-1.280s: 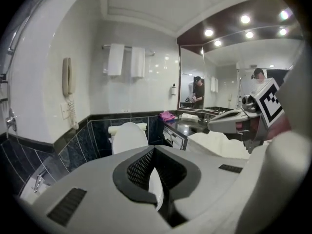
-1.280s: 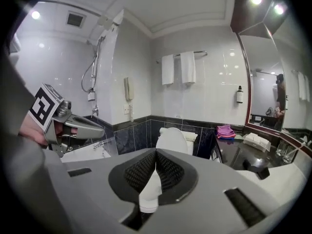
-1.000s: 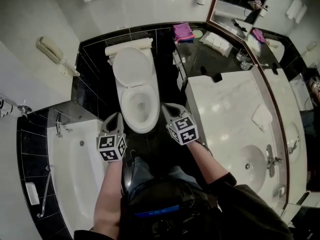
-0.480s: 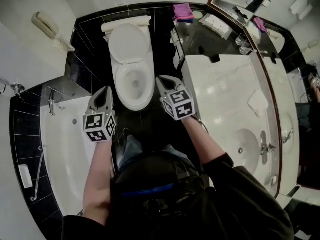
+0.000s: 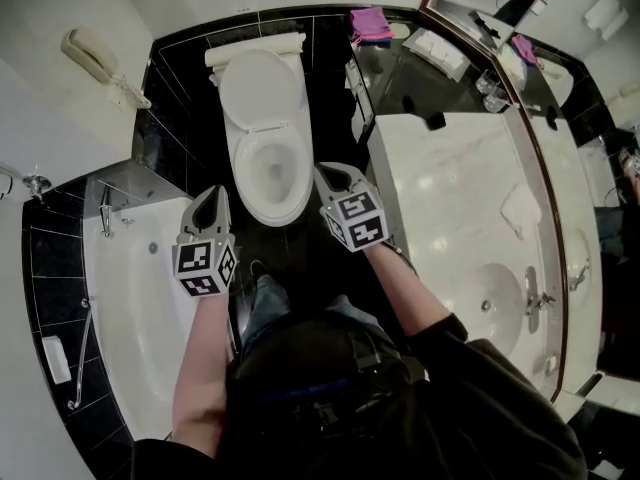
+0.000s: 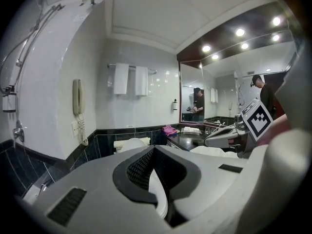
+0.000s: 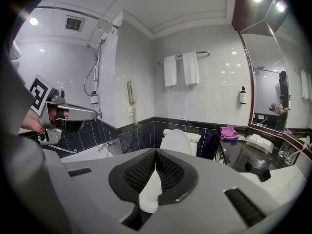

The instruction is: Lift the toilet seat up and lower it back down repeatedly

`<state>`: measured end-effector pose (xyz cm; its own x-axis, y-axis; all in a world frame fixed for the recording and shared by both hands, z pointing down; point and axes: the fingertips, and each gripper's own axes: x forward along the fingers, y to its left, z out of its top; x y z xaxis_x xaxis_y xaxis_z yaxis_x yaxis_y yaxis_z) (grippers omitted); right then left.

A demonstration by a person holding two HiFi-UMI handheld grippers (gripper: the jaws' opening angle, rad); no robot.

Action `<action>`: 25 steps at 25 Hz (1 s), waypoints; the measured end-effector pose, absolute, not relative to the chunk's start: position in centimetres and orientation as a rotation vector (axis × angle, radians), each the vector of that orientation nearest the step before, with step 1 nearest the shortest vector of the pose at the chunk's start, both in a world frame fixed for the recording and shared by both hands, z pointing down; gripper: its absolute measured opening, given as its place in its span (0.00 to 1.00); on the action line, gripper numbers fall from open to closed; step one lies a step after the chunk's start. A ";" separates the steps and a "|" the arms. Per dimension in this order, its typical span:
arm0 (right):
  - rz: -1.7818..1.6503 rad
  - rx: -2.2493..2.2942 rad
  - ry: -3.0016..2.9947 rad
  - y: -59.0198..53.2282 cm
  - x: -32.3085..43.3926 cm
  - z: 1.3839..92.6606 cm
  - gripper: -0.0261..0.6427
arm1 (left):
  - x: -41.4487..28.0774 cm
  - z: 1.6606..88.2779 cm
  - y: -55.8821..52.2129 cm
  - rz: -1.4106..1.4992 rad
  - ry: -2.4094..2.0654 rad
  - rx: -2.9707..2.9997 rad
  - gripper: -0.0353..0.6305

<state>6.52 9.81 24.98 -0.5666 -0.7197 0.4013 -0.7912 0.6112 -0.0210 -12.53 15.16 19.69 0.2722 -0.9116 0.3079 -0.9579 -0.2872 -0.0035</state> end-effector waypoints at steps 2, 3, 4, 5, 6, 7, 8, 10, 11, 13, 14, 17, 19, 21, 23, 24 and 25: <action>0.285 1.221 -2.484 9.6 6.3 25.0 0.07 | -12.7 19.9 14.9 0.377 -1.744 2.355 0.03; 0.289 1.227 -2.482 9.4 6.3 25.0 0.07 | -12.8 19.9 14.8 0.378 -1.740 2.357 0.03; 0.290 1.233 -2.479 9.2 6.3 24.9 0.07 | -12.9 20.0 14.6 0.379 -1.736 2.358 0.03; 0.290 1.241 -2.477 9.0 6.3 24.8 0.07 | -13.0 20.0 14.5 0.379 -1.732 2.359 0.03; 0.292 1.250 -2.472 8.8 6.3 24.8 0.07 | -13.1 20.0 14.3 0.379 -1.728 2.359 0.03; 0.297 1.261 -2.461 8.6 6.4 24.9 0.07 | -13.2 20.0 14.1 0.379 -1.724 2.360 0.03; 0.307 1.271 -2.444 8.4 6.5 25.3 0.07 | -13.2 20.0 13.9 0.380 -1.720 2.362 0.03; 0.346 1.279 -2.410 8.0 6.7 26.7 0.08 | -13.2 20.4 13.5 0.390 -1.711 2.377 0.03; 0.379 1.273 -2.400 7.8 6.7 27.6 0.13 | -13.3 20.6 13.2 0.398 -1.707 2.387 0.03; 0.475 1.249 -2.389 7.3 6.4 30.0 0.21 | -13.4 21.7 12.4 0.420 -1.700 2.403 0.03; 0.532 1.237 -2.382 7.2 6.3 31.5 0.26 | -13.4 22.4 12.1 0.432 -1.695 2.408 0.03; 0.695 1.224 -2.339 6.7 6.2 37.4 0.31 | -13.2 25.6 11.1 0.487 -1.674 2.443 0.03; 0.787 1.225 -2.290 6.1 6.1 42.5 0.35 | -13.0 28.6 10.1 0.510 -1.661 2.477 0.03; 0.859 1.235 -2.239 5.1 6.1 48.1 0.37 | -13.1 32.4 8.9 0.512 -1.657 2.506 0.03; 0.952 1.249 -2.200 4.3 5.8 54.0 0.39 | -13.3 37.1 7.7 0.520 -1.644 2.522 0.03; 1.007 1.259 -2.181 3.9 5.7 56.9 0.39 | -13.3 39.5 7.1 0.527 -1.631 2.520 0.03; 1.060 1.269 -2.163 3.7 5.7 59.7 0.39 | -13.2 41.9 6.5 0.533 -1.615 2.513 0.03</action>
<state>5.73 3.66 59.66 -0.4978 -0.5504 0.6702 -0.8670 0.2943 -0.4022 -13.18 6.52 41.93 0.3733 -0.8604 0.3470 -0.8979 -0.4291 -0.0982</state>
